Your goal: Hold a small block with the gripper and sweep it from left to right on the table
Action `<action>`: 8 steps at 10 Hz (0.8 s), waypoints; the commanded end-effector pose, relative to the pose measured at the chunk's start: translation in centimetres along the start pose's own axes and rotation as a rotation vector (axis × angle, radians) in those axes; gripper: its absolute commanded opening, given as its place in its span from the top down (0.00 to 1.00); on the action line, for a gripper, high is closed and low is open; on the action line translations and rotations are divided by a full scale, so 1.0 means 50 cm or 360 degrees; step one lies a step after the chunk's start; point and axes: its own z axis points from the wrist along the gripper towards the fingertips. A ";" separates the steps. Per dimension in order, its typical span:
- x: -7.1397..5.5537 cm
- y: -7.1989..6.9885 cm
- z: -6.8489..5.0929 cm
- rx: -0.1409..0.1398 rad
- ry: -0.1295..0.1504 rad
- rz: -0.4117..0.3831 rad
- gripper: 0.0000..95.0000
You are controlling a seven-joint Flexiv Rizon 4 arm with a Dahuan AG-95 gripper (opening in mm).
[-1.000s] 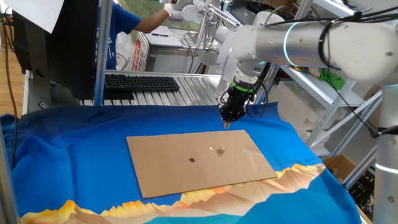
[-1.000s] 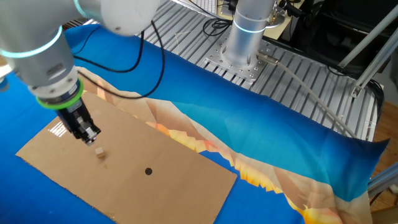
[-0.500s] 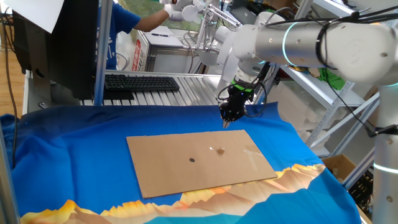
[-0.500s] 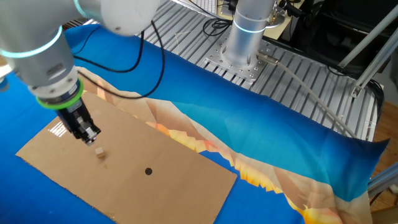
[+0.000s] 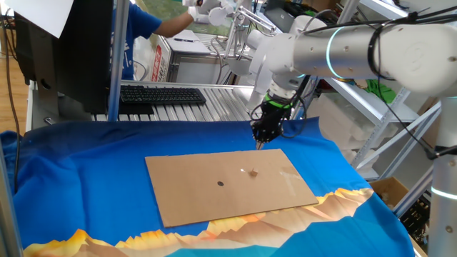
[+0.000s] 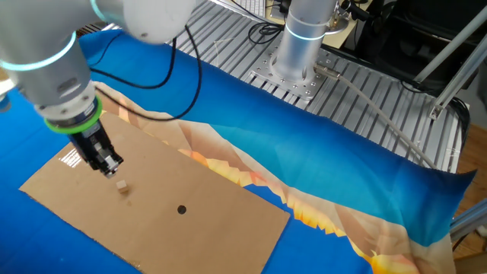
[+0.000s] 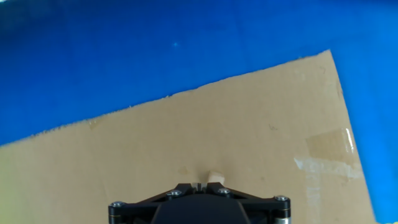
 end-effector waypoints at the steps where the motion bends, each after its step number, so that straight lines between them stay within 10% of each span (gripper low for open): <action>1: 0.006 -0.004 0.006 0.0005 -0.0013 -0.0011 1.00; 8: 0.005 -0.002 0.061 -0.0034 0.0002 -0.0026 1.00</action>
